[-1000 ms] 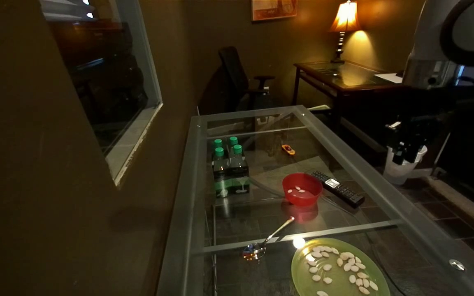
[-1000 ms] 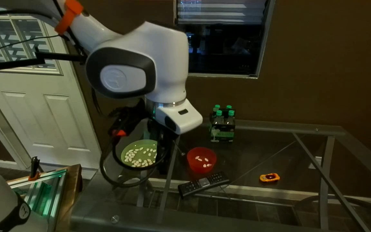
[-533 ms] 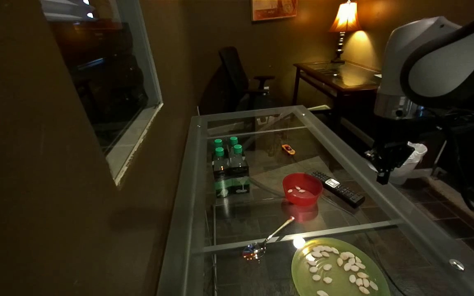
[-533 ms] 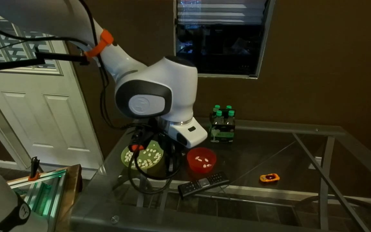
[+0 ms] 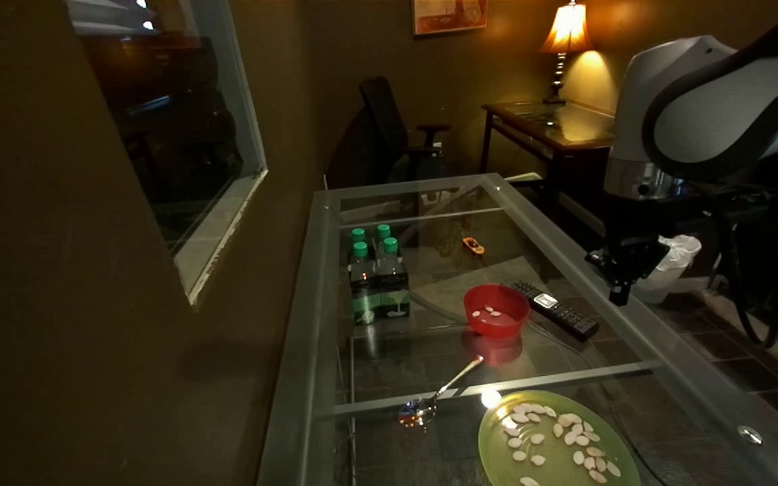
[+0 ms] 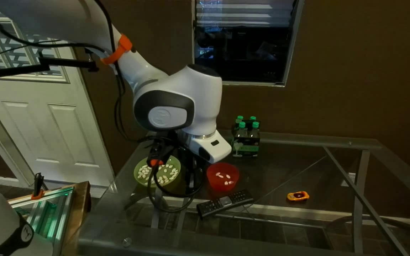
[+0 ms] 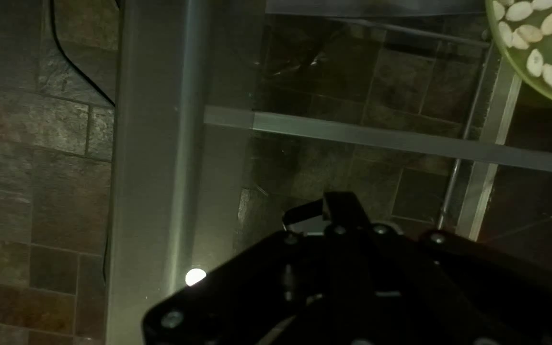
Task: Press the button on the remote
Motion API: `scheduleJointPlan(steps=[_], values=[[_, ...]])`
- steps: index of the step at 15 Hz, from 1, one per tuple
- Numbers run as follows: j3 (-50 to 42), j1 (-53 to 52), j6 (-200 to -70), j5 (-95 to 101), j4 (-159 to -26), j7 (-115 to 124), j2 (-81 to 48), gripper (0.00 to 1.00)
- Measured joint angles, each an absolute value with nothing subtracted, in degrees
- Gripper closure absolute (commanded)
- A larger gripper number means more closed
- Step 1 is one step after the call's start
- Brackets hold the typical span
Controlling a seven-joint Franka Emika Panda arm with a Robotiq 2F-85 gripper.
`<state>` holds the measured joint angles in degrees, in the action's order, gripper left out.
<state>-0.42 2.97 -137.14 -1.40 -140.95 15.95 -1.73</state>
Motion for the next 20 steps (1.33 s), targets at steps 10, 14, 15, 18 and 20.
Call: scheduleJointPlan(steps=[10, 14, 15, 18, 20], values=[[-0.4, 2.1, -141.1, -3.4, -137.9, 14.8, -8.5, 1.00], [-0.5, 2.1, -141.9, -3.4, -136.6, 14.8, -11.0, 1.00], [-0.5, 2.1, -142.0, -3.4, -136.3, 14.8, -11.7, 1.00], [-0.6, 2.1, -142.2, -3.4, -135.3, 14.8, -13.5, 1.00], [-0.8, 2.1, -142.3, -3.4, -134.6, 14.8, -14.5, 1.00]])
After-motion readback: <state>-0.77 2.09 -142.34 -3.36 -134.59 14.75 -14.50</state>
